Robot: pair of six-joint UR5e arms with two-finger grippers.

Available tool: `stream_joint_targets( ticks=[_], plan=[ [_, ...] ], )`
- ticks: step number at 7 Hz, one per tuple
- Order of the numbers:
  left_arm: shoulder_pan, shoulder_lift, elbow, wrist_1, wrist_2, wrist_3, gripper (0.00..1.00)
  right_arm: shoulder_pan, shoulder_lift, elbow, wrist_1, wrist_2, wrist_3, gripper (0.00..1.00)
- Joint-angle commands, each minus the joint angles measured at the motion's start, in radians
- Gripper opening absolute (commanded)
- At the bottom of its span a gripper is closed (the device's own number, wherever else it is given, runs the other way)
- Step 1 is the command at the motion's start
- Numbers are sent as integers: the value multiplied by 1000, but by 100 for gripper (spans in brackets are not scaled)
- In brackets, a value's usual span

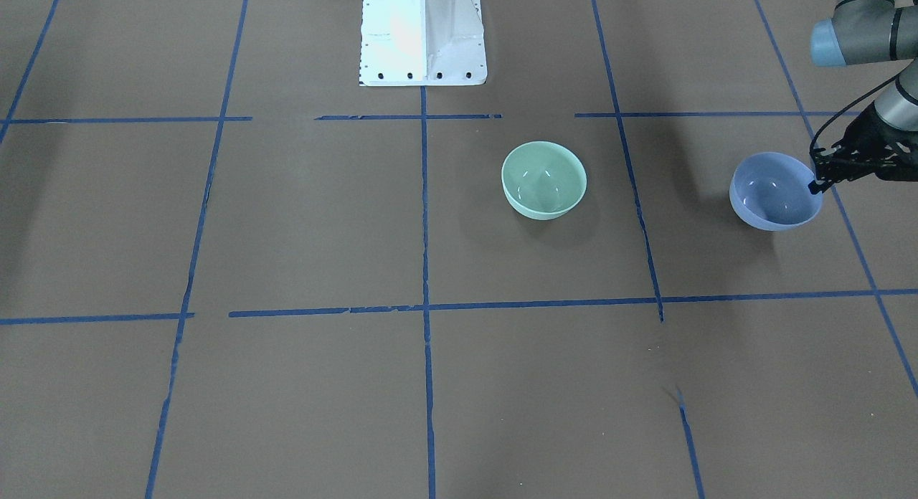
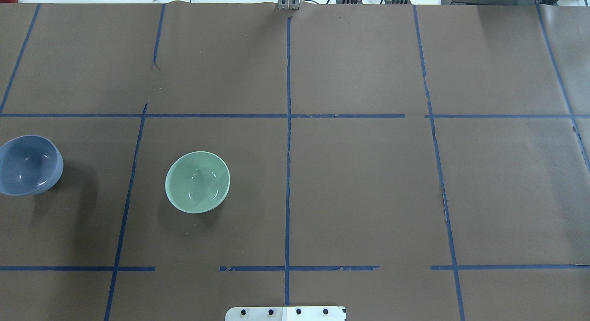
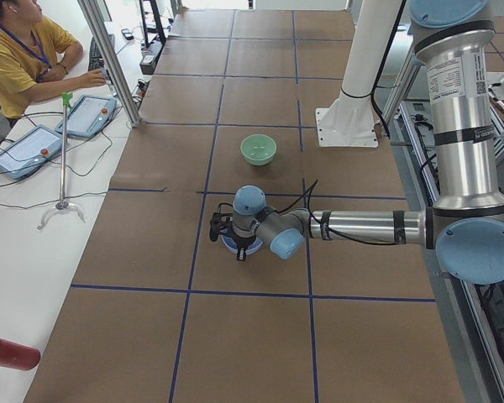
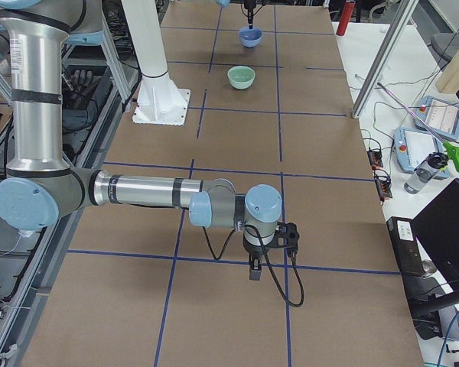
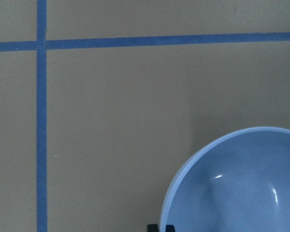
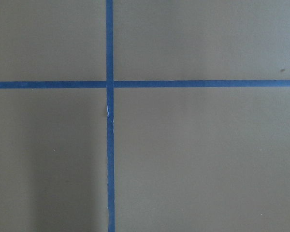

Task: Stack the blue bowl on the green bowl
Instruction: 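Lift the blue bowl with the left gripper and carry it over the green bowl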

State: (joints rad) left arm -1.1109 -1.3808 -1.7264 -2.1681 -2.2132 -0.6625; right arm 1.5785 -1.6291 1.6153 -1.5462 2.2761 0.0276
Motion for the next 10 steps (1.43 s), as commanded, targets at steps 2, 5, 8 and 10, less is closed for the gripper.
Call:
stream_joint_targets(
  ticks=[2, 5, 8, 10],
  plan=[
    [-15, -166, -365, 528, 6, -119, 0, 0, 0, 0, -2, 0, 0, 100],
    [194, -332, -404, 539, 20, -510, 0, 0, 0, 0, 0, 0, 0, 100],
    [397, -412, -360, 512, 139, -739, 0, 0, 0, 0, 0, 0, 0, 100],
    [430, -419, -254, 337, 171, -798, 0, 0, 0, 0, 0, -1, 0, 100]
  ],
)
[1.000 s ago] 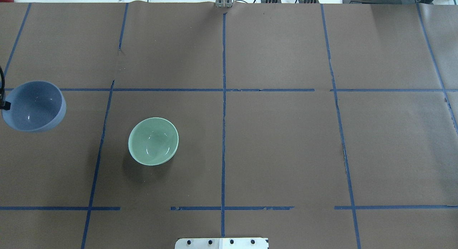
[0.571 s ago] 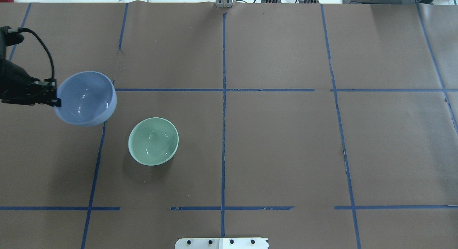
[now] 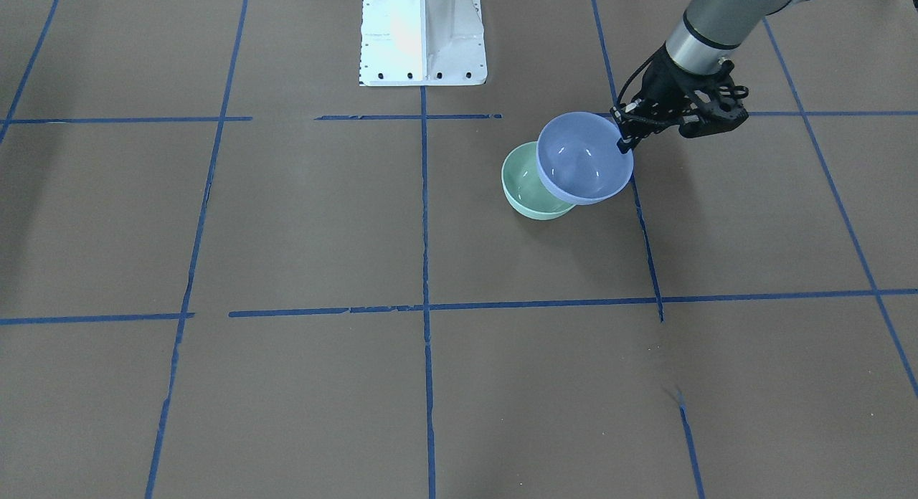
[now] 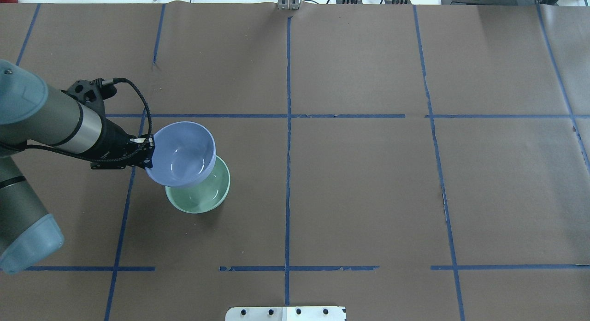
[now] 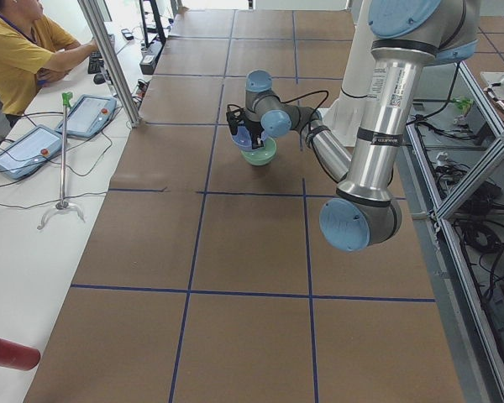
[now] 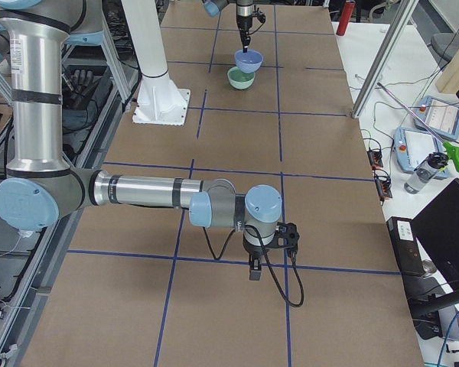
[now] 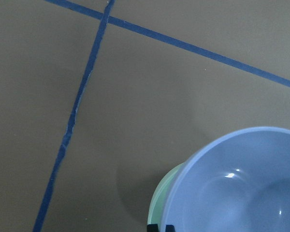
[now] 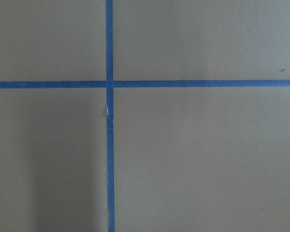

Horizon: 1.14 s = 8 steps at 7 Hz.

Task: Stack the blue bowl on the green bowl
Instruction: 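Lower the blue bowl into the green bowl and open the left gripper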

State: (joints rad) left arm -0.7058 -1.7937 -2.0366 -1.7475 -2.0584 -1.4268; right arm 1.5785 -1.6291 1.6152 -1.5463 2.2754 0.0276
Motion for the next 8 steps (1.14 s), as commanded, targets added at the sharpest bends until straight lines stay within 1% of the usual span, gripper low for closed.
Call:
stream_joint_targets(
  ticks=[1, 3, 5, 6, 8],
  plan=[
    [35, -6, 64, -84, 17, -32, 0, 0, 0, 0, 0, -1, 0, 100],
    [54, -1, 50, -86, 17, -32, 0, 0, 0, 0, 0, -1, 0, 100],
    [74, 5, 52, -84, 23, -32, 0, 0, 0, 0, 0, -1, 0, 100],
    [86, 26, 52, -84, 41, -30, 0, 0, 0, 0, 0, -1, 0, 100],
    [89, 33, 55, -86, 40, -30, 0, 0, 0, 0, 0, -1, 0, 100]
  ],
)
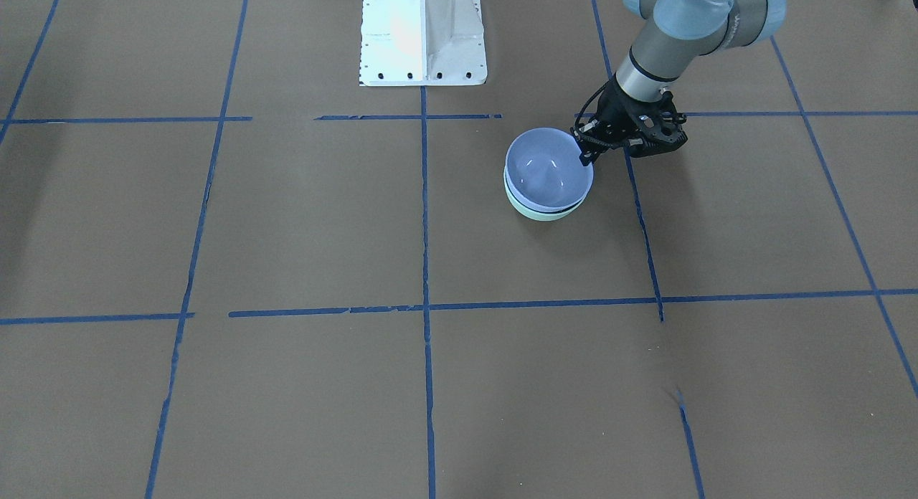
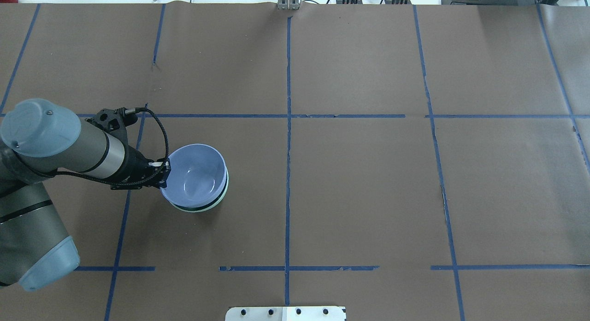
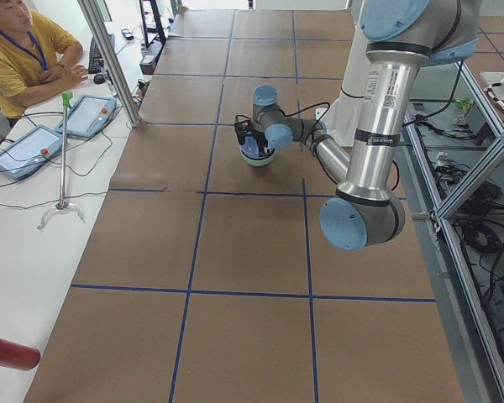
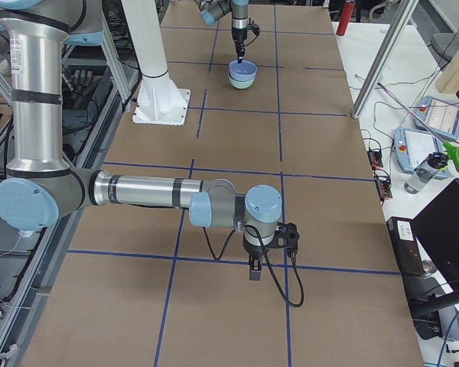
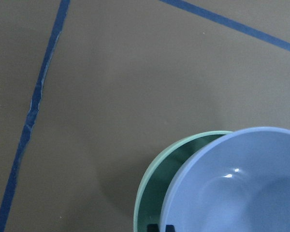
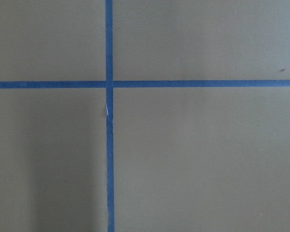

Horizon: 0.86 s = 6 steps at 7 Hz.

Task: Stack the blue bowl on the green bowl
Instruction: 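Lower the blue bowl into the green bowl and open the left gripper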

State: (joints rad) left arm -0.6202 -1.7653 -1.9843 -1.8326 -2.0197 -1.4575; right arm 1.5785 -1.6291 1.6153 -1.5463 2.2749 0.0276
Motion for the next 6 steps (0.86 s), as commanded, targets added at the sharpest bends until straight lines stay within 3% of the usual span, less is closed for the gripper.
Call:
stream_joint_targets(
  ticks=[1, 3, 4, 5, 6],
  plan=[
    [8, 3, 2, 0, 1, 2, 0, 0, 0, 0, 0, 0, 0, 100],
    [11, 3, 12, -2, 1, 5, 64, 0, 0, 0, 0, 0, 0, 100],
    [11, -2, 7, -5, -1, 9, 87, 0, 0, 0, 0, 2, 0, 100],
    [4, 3, -4, -23, -5, 14, 100, 0, 0, 0, -1, 2, 0, 100],
    [-16, 21, -27, -37, -16, 75, 100, 0, 0, 0, 0, 0, 0, 100]
  ],
)
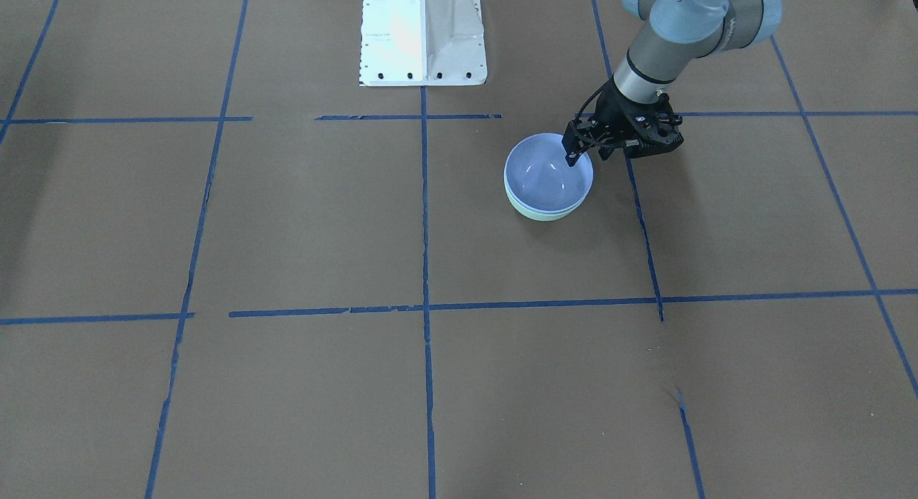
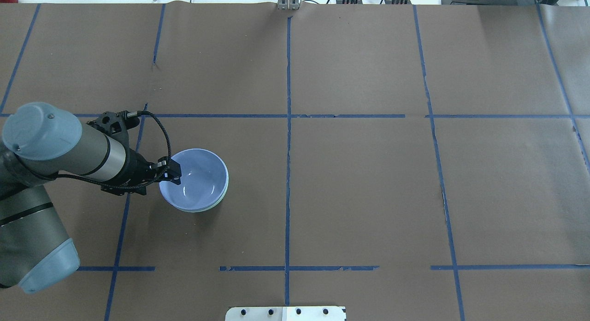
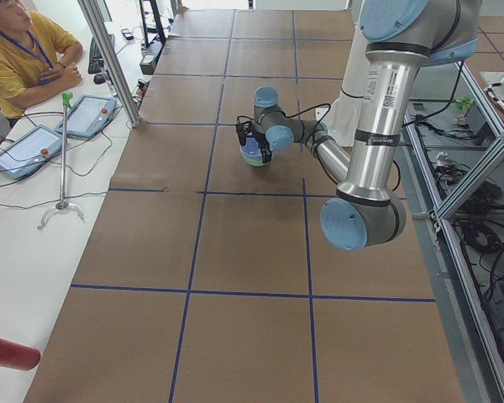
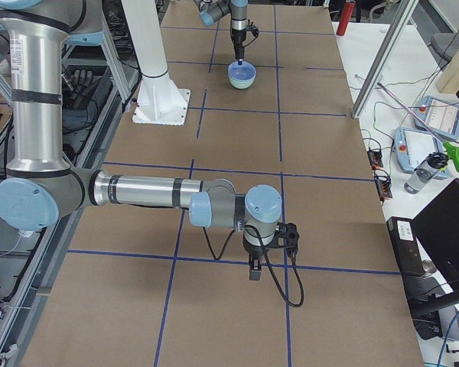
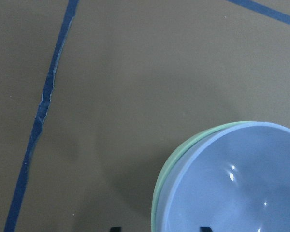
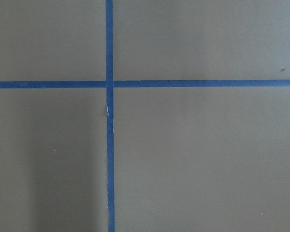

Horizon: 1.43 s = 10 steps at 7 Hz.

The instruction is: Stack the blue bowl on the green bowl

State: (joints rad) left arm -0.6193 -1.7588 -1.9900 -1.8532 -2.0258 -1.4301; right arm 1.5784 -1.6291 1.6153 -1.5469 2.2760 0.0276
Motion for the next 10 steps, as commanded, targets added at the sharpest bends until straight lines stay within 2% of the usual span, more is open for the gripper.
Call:
stream_joint_targets(
  ticks=[1, 3, 4, 6, 7, 8, 10],
  plan=[
    [-96, 80, -51, -14, -34, 245, 100, 0, 0, 0, 1, -1, 0, 100],
    [-390, 227, -35, -1, -227, 753, 100, 0, 0, 0, -1, -1, 0, 100],
    [-522, 278, 2, 32, -237, 992, 100, 0, 0, 0, -1, 0, 0, 100],
    [-759, 315, 75, 222, -235, 1477, 100, 0, 0, 0, 1, -1, 0, 100],
    [-874, 353, 144, 226, -238, 1626, 100, 0, 0, 0, 1, -1, 0, 100],
    [-989, 387, 218, 224, -261, 1633, 100, 0, 0, 0, 1, -1, 0, 100],
    [-1007, 404, 241, 221, -303, 1631, 100, 0, 0, 0, 1, -1, 0, 100]
  ],
)
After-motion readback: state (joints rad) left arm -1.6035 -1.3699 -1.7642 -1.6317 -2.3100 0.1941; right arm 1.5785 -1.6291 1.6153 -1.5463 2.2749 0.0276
